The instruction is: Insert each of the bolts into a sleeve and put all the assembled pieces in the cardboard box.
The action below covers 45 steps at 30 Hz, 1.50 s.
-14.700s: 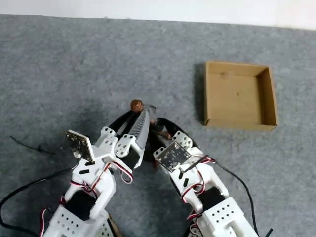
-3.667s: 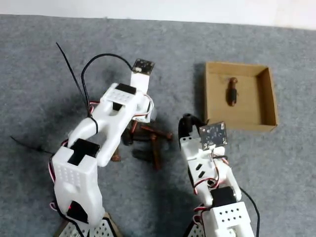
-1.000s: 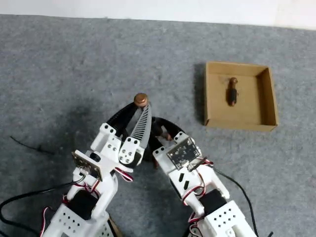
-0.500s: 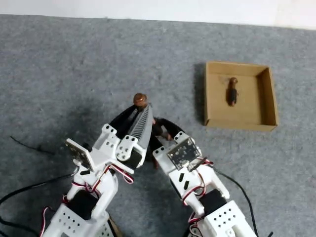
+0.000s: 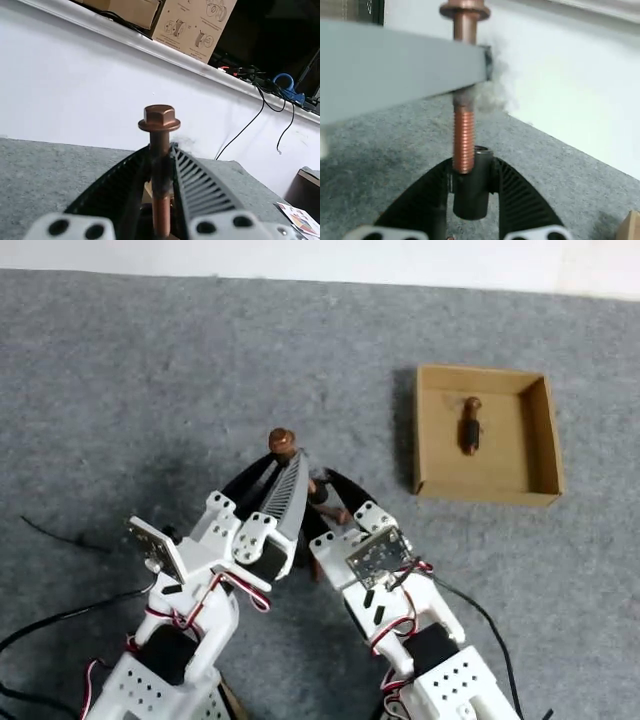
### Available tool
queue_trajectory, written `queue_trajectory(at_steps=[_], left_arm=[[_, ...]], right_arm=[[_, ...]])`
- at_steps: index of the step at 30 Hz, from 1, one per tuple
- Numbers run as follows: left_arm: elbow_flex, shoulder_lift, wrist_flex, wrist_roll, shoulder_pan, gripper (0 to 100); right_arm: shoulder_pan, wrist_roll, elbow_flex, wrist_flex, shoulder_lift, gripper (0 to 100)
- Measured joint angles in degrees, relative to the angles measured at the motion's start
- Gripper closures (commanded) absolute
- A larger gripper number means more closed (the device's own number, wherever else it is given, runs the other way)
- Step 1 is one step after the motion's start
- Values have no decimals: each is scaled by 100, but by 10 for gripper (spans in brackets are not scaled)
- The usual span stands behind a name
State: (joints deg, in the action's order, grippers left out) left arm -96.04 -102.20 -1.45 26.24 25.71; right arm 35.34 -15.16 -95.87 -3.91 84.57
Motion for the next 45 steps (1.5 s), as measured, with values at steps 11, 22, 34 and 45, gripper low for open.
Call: queue_trajectory(at_steps=[11, 22, 34, 45], left_arm=[[0, 0, 0, 440, -712, 994], [0, 0, 0, 642, -642, 994], [0, 0, 0, 703, -563, 994], [0, 0, -9, 695, -492, 994]], right_arm=[[26, 0, 0, -9, 0, 993], [255, 0, 0, -9, 0, 993], [334, 0, 0, 9, 0, 993], [343, 0, 0, 70, 0, 993]])
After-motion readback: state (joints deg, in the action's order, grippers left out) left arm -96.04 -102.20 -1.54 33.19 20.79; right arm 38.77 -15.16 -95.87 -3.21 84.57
